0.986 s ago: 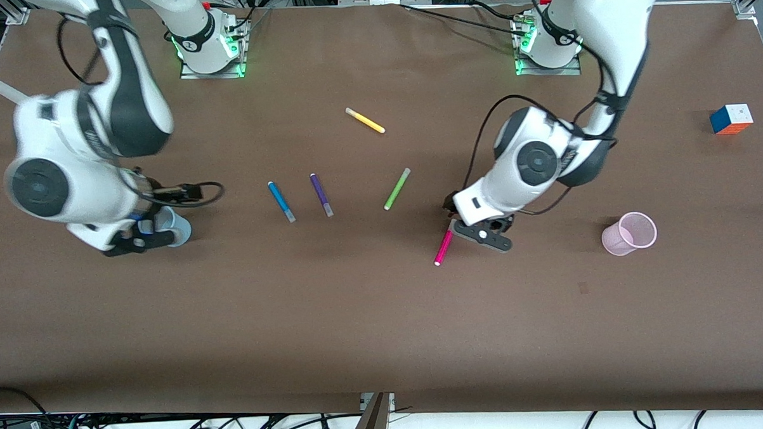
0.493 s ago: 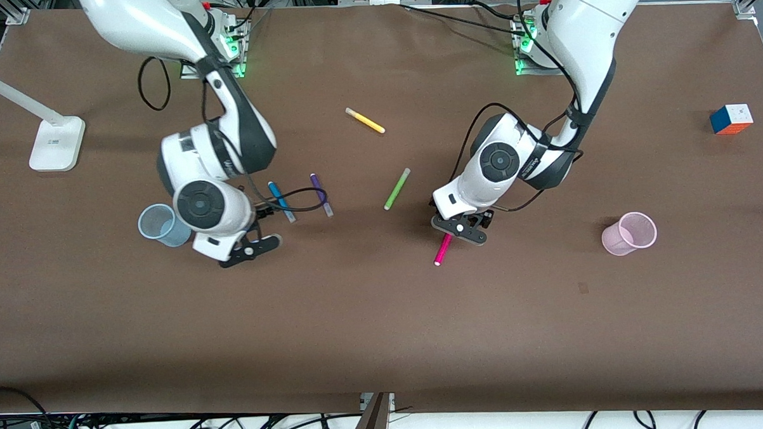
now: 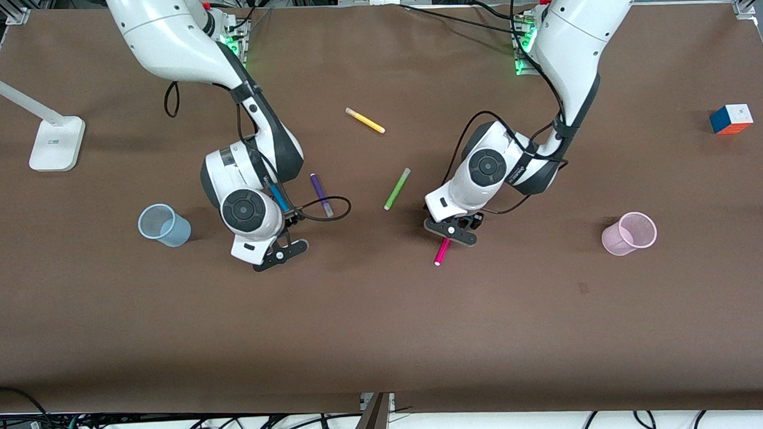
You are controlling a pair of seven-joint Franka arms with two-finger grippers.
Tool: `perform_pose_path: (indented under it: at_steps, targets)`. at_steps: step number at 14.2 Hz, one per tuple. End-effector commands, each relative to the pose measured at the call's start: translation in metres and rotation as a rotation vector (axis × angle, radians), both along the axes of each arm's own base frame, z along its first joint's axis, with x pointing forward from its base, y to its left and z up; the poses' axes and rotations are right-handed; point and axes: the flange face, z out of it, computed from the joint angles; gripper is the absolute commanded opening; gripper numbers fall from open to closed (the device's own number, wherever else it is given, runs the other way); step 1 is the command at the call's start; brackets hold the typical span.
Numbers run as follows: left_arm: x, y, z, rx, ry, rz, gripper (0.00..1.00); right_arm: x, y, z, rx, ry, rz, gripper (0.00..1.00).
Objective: Place pink and blue markers in matching cups
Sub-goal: 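Close both grippers on the pink and blue markers and lift them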
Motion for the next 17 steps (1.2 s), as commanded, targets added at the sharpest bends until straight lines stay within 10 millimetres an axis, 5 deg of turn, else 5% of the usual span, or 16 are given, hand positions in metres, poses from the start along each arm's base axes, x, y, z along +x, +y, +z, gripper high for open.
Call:
perform_pose_path:
  at_steps: [1,4,8,11,13,16,17]
  targets:
    - [0.008,-0.003,0.003,0.017,-0.031,0.005,0.62,-0.016,0.006,-0.014,0.057,-0.019,-0.016,1.00]
    - [0.012,-0.003,0.007,0.016,-0.037,0.007,0.47,-0.023,0.005,-0.016,0.058,-0.008,-0.019,1.00]
    - [0.010,0.000,0.004,0.022,-0.027,0.023,0.00,-0.036,-0.002,-0.020,0.050,0.012,-0.021,1.00]
    - [0.012,0.004,0.008,0.027,-0.023,0.029,0.00,-0.044,-0.004,-0.027,0.048,0.018,-0.020,1.00]
    - [0.019,0.015,0.034,0.060,0.001,0.034,0.00,-0.049,0.000,-0.029,0.054,0.016,-0.017,1.00]
    - [0.030,0.049,0.101,0.110,0.043,0.021,0.00,-0.050,0.000,-0.031,0.053,0.019,-0.019,0.79]
    - [0.028,0.056,0.121,0.128,0.059,0.024,0.00,-0.050,0.000,-0.031,0.053,0.019,-0.019,0.64]
